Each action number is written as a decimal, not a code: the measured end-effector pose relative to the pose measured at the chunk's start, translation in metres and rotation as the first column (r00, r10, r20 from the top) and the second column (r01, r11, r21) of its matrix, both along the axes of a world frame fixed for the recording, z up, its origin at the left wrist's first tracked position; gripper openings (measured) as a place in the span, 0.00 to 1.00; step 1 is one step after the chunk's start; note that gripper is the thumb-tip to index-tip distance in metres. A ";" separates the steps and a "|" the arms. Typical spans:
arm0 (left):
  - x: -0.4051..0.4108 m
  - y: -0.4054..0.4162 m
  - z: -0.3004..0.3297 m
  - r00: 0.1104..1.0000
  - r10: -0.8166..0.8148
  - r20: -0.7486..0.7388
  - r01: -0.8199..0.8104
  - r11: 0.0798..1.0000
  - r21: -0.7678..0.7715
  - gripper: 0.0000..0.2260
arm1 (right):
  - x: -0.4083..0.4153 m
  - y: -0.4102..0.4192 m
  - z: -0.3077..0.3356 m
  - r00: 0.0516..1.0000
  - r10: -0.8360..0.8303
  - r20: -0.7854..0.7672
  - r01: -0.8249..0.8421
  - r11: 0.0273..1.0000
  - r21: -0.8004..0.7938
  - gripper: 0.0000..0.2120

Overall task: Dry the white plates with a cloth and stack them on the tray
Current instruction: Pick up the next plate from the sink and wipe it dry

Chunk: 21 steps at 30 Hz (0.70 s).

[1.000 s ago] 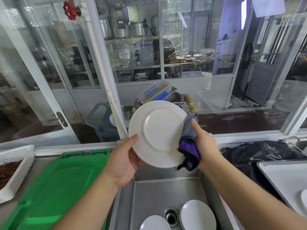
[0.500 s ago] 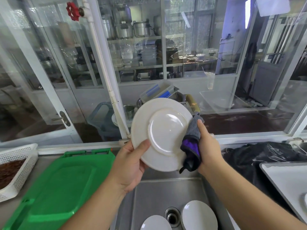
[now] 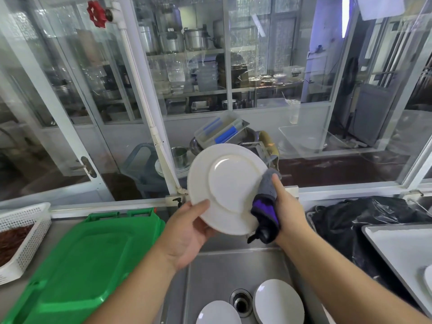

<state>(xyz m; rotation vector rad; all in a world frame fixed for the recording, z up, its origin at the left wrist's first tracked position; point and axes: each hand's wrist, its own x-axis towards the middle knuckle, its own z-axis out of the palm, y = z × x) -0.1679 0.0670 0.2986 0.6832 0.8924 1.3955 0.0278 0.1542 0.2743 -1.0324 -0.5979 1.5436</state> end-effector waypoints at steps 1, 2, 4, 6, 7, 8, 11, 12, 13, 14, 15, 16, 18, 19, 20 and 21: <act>-0.006 0.001 0.005 1.000 -0.028 -0.005 0.028 0.999 -0.016 0.20 | 0.005 0.003 0.005 0.999 0.017 0.050 -0.019 0.999 0.036 0.20; -0.010 0.001 0.009 0.999 -0.048 -0.021 0.048 0.998 -0.032 0.18 | 0.009 0.005 0.010 0.995 0.026 0.099 -0.033 0.997 0.073 0.18; -0.016 0.003 0.014 0.997 -0.054 -0.047 0.052 0.997 -0.053 0.15 | 0.015 0.007 0.018 0.987 0.049 0.153 -0.070 0.989 0.133 0.17; -0.019 0.003 0.014 0.999 -0.041 -0.028 0.040 0.998 -0.057 0.13 | 0.019 0.006 0.024 0.983 0.095 0.154 -0.121 0.979 0.166 0.15; -0.020 0.002 0.013 0.999 -0.043 -0.012 0.042 0.998 -0.055 0.12 | 0.020 0.005 0.026 0.981 0.107 0.161 -0.135 0.976 0.173 0.14; -0.021 0.001 0.013 0.999 -0.044 -0.001 0.044 0.997 -0.055 0.13 | 0.020 0.005 0.026 0.980 0.098 0.175 -0.130 0.975 0.179 0.14; -0.019 0.000 0.011 0.999 -0.025 0.020 0.026 0.998 -0.056 0.15 | 0.015 0.006 0.022 0.971 -0.030 0.236 -0.017 0.981 0.193 0.15; -0.016 0.000 0.010 1.000 -0.011 0.021 0.012 0.998 -0.056 0.16 | 0.012 0.006 0.019 0.962 -0.074 0.263 0.025 0.982 0.185 0.14; -0.011 -0.001 0.009 1.000 0.008 0.023 -0.007 0.999 -0.053 0.17 | 0.009 0.006 0.015 0.951 -0.105 0.291 0.056 0.984 0.171 0.12; -0.007 -0.001 0.008 0.999 0.030 0.030 -0.029 0.998 -0.047 0.18 | 0.005 0.005 0.011 0.938 -0.125 0.323 0.076 0.984 0.158 0.10; -0.002 -0.001 0.007 0.997 0.057 0.044 -0.055 0.998 -0.040 0.19 | 0.001 0.003 0.007 0.923 -0.140 0.359 0.090 0.984 0.151 0.09; 0.003 -0.001 0.007 0.994 0.088 0.061 -0.086 0.996 -0.033 0.19 | -0.003 0.001 0.004 0.906 -0.152 0.396 0.099 0.983 0.152 0.10; 0.011 -0.001 0.005 0.985 0.151 0.079 -0.150 0.988 -0.023 0.20 | -0.010 -0.009 -0.002 0.872 -0.160 0.462 0.103 0.984 0.147 0.17; 0.015 0.000 0.004 0.981 0.176 0.081 -0.175 0.984 -0.021 0.20 | -0.014 -0.014 -0.004 0.850 -0.158 0.502 0.096 0.984 0.148 0.20; 0.018 0.000 0.003 0.977 0.196 0.083 -0.195 0.981 -0.021 0.19 | -0.018 -0.021 -0.006 0.822 -0.162 0.546 0.084 0.983 0.165 0.24; 0.020 0.001 0.002 0.974 0.212 0.086 -0.211 0.977 -0.020 0.17 | -0.021 -0.028 -0.007 0.794 -0.167 0.584 0.065 0.979 0.192 0.28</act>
